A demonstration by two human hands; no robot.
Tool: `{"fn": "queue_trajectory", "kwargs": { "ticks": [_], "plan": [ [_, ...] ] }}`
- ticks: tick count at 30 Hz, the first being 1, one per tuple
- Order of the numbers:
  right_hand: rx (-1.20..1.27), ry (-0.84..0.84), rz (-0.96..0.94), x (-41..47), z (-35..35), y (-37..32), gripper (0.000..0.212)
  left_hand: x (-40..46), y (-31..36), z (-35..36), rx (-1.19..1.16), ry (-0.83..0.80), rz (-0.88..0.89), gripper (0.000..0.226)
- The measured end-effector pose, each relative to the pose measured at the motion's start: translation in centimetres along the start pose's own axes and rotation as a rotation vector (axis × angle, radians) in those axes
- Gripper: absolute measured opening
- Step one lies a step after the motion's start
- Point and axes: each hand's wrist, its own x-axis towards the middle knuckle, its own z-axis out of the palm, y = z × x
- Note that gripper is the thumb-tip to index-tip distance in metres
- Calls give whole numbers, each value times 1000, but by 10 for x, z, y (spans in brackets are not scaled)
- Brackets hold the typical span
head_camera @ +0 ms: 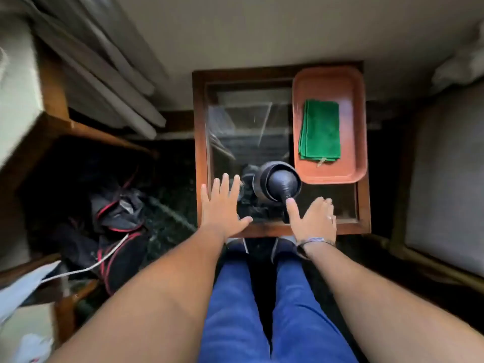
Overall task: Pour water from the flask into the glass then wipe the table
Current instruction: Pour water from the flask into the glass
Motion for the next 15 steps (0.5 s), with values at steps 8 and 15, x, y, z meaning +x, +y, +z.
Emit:
{"fn": "queue_trajectory", "kwargs": {
  "ticks": [8,15],
  "plan": [
    [758,-26,-135,23,61,6,52,56,-6,35,-348,-18,-100,87],
    [966,-80,-171,46,61,-2,29,121,-12,-21,-500,148,-174,64]
  ]
}}
